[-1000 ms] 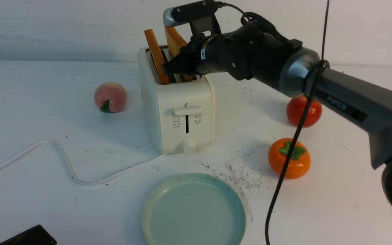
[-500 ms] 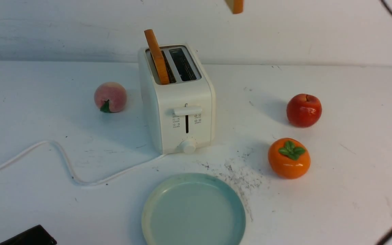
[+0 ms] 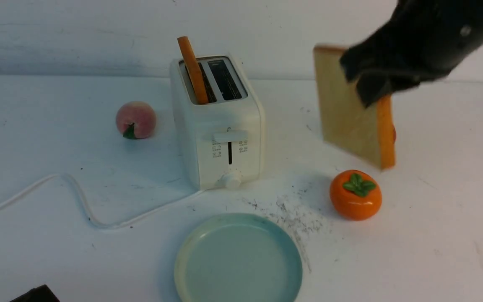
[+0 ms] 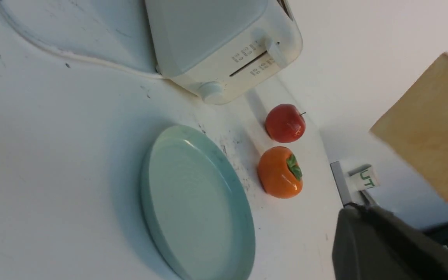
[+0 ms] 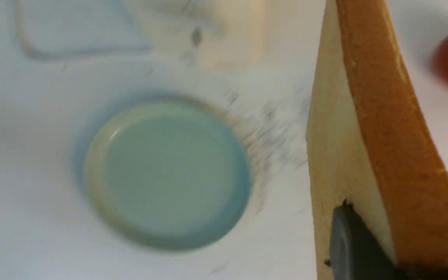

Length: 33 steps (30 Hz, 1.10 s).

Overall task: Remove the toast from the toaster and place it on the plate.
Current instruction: Use the right arm to put a slice of bread into the plate

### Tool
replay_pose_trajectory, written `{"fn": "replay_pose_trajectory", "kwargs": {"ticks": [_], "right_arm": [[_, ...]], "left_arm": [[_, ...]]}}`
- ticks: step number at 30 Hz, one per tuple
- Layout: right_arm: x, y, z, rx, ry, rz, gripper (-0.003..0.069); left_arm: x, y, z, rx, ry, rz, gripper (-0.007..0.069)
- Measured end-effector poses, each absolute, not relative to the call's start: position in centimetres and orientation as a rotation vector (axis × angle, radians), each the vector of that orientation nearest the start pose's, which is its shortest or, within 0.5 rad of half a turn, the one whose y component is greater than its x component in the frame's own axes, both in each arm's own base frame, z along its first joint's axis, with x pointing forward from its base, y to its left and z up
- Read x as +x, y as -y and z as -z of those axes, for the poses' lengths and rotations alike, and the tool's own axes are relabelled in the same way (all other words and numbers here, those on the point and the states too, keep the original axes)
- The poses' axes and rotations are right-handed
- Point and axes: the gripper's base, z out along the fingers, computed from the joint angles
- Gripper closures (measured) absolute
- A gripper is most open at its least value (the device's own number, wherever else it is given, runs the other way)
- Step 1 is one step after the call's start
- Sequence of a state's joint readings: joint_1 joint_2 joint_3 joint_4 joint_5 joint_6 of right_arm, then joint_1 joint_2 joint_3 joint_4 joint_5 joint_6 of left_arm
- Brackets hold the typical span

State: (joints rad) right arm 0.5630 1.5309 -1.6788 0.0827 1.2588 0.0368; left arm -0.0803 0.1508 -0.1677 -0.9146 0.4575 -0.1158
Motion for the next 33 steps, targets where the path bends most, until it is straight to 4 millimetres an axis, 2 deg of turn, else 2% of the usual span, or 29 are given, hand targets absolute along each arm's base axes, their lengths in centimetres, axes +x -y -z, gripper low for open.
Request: {"fn": "replay_pose_trajectory", "kwargs": {"ticks": [1, 5, 8, 13, 19, 27, 33], "right_arm": [[25.7, -18.0, -38.8, -0.763, -2.599, -0.408, 0.0556], [24.9, -19.8, -32.8, -0.955, -2.702, -0.657, 0.0556], [25.3, -20.9, -30.5, -0.988, -2.691, -0.785, 0.0556], [26.3, -22.4, -28.8, -1.01, -2.647, -0.906, 0.0556], [27.6, -23.0, -27.1, -1.003, -2.613, -0.874, 0.0556], [28.2, -23.3, -26.0, -0.985, -2.619, -0.858, 0.0556], [28.3, -23.8, -25.8, -0.935, -2.631, -0.94, 0.0556]], "left_arm": [[5.5, 3.6, -23.5, -0.548, -1.794, 1.051, 0.0615], [5.5, 3.5, -23.5, -0.542, -1.788, 1.028, 0.061], [5.6, 3.4, -23.6, -0.543, -1.784, 1.024, 0.0608], [5.6, 3.4, -23.6, -0.543, -1.784, 1.024, 0.0606], [5.6, 3.4, -23.6, -0.543, -1.784, 1.024, 0.0602], [5.6, 3.4, -23.6, -0.543, -1.784, 1.024, 0.0589], [5.6, 3.4, -23.6, -0.543, -1.784, 1.024, 0.0587]]}}
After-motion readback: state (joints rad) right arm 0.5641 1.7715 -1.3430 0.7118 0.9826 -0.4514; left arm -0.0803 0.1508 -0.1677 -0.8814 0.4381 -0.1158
